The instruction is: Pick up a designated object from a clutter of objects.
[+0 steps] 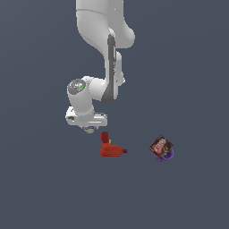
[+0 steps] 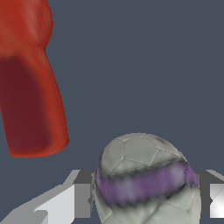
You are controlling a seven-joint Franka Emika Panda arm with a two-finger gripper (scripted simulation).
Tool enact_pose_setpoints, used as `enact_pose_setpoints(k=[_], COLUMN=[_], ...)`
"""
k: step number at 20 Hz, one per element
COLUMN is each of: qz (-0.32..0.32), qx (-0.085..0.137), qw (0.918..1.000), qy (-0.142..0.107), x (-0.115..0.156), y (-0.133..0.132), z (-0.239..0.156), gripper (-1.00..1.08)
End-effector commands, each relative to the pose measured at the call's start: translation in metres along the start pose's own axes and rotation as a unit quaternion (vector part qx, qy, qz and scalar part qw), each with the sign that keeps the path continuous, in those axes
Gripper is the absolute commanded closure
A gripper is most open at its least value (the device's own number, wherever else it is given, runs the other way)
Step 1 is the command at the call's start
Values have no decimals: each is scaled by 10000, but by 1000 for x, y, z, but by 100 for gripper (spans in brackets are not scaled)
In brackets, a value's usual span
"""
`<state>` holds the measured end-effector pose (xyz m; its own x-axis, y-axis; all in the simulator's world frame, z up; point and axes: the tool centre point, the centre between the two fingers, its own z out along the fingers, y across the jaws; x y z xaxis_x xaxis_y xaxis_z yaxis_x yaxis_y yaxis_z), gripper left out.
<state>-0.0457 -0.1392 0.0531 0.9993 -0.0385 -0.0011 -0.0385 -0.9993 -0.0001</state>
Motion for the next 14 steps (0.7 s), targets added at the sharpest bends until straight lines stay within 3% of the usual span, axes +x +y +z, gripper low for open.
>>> enact_pose_setpoints(k=[1,14], qz=[-3,-4], qx=[2,-8], qw=[10000,10000], qy=[9,8], x=[-3,-33], y=[-9,-83], z=[-10,-91], gripper=[108,108])
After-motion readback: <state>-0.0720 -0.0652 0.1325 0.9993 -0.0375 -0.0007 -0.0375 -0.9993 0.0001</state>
